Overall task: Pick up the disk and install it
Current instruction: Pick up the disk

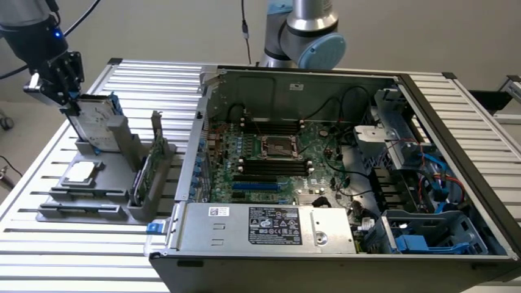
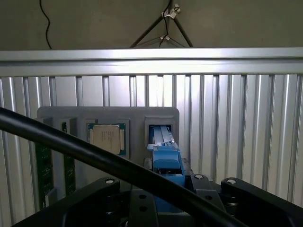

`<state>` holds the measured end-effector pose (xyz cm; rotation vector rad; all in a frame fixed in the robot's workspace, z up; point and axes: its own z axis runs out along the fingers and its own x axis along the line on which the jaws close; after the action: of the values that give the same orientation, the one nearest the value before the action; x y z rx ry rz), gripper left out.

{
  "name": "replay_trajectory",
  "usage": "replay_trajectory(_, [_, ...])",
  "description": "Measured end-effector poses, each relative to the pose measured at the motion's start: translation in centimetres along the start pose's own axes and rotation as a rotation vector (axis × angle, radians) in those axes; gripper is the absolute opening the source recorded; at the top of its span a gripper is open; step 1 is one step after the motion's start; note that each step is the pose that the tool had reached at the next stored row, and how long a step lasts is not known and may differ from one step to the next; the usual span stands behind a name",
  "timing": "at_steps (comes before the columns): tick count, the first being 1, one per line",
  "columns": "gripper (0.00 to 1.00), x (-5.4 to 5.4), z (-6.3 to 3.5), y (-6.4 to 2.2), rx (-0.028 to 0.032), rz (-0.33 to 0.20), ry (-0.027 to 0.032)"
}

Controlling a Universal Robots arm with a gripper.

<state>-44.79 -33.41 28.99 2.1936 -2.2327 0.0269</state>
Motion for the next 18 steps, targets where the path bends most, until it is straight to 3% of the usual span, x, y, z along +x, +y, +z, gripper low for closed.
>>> replay_trajectory(7, [0.33,0.08,0.00,0.00,0.0051,0.000,-0.0001])
replay_trajectory(18, [0.33,0.11,0.00,0.00,0.0055,0.000,-0.0001])
